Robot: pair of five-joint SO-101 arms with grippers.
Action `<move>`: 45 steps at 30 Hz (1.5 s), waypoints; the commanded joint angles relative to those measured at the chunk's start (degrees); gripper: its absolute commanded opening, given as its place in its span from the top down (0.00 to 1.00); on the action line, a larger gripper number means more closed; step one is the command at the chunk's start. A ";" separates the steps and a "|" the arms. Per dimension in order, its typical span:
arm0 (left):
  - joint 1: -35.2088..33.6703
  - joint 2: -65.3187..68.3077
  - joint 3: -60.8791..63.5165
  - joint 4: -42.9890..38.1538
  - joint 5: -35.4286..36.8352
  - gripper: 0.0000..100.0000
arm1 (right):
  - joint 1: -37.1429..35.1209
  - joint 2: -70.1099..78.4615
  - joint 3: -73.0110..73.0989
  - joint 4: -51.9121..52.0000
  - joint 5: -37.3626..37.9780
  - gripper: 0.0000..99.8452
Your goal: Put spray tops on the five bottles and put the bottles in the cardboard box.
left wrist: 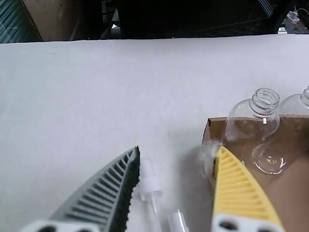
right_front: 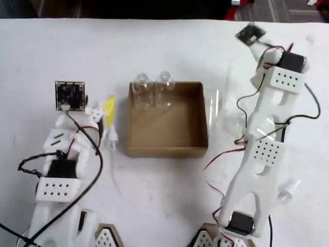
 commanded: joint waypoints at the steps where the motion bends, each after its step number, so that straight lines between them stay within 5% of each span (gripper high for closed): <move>1: 0.48 -1.01 -0.26 0.09 -0.79 0.77 | -1.27 -5.41 11.52 1.63 5.71 0.81; 45: 0.48 -1.01 -0.26 0.09 -0.79 0.77 | -2.42 2.15 14.33 -6.55 7.21 0.84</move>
